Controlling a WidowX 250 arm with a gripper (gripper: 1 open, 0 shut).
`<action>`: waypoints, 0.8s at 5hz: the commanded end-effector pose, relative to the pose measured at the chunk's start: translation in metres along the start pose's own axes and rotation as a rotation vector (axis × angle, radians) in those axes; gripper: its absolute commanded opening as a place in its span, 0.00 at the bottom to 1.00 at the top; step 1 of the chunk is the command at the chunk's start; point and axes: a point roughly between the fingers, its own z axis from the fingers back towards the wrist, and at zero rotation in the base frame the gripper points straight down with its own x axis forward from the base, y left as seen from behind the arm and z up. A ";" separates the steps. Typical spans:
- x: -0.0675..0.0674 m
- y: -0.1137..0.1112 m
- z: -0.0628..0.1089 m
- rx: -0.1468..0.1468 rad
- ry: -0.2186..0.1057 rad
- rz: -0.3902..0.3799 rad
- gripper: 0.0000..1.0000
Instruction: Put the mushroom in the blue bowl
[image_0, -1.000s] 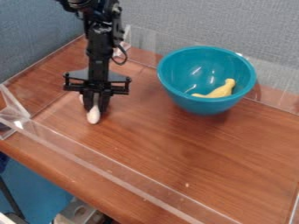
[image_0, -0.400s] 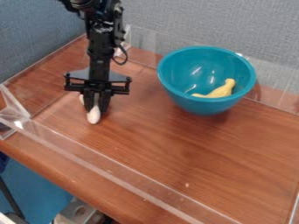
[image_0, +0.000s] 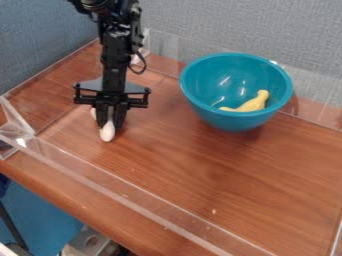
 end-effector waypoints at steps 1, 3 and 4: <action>-0.003 -0.009 0.005 -0.009 -0.003 -0.010 0.00; -0.006 -0.009 0.004 -0.008 0.015 -0.003 0.00; -0.007 -0.009 0.004 -0.007 0.023 0.000 0.00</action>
